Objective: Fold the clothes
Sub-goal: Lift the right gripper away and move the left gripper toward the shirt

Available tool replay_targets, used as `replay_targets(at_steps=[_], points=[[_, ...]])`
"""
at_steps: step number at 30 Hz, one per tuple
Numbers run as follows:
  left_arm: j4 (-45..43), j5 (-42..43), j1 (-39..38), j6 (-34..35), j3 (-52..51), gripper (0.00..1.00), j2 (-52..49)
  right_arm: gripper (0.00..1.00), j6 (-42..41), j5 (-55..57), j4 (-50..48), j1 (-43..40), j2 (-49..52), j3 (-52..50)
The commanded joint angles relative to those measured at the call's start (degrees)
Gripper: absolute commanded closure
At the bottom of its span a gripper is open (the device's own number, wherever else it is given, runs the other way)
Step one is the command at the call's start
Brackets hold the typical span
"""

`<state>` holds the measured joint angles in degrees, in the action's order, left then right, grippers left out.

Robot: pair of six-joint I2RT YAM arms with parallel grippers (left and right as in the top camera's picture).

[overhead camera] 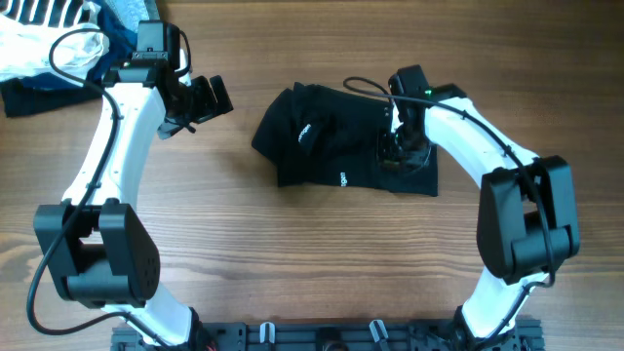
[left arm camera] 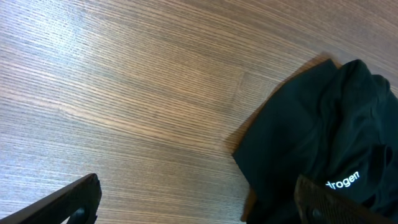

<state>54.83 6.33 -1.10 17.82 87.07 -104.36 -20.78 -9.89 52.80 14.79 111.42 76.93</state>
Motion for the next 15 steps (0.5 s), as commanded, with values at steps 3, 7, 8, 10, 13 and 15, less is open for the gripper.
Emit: replay_targets(at_steps=[3, 7, 8, 10, 13, 15], points=[[-4.2, 4.6, 0.2, -2.6, 0.1, 0.00, -3.0, 0.00, 0.4, 0.0, 4.7, -3.6, -6.6, 10.2], [-7.9, 6.8, 0.3, -6.2, 0.2, 0.00, -6.9, 0.00, 2.3, 0.0, 8.2, -5.7, -8.9, 14.7], [-8.6, 6.9, 0.4, -7.0, 0.2, 0.00, -7.8, 0.01, 2.8, -0.1, 8.7, -5.9, -9.3, 15.1], [-10.5, 10.0, 1.1, -9.1, 0.2, 0.00, -10.1, 0.01, 3.9, 0.0, 9.0, -6.2, -10.0, 15.4], [-11.9, 18.3, 2.9, -12.2, 0.2, 0.00, -12.3, 0.00, 4.3, 0.0, 9.4, -6.2, -9.9, 15.4], [-12.0, 23.5, 4.6, -13.2, 0.2, 0.00, -13.9, 0.01, 4.3, 0.0, 9.7, -6.2, -9.8, 15.4]])
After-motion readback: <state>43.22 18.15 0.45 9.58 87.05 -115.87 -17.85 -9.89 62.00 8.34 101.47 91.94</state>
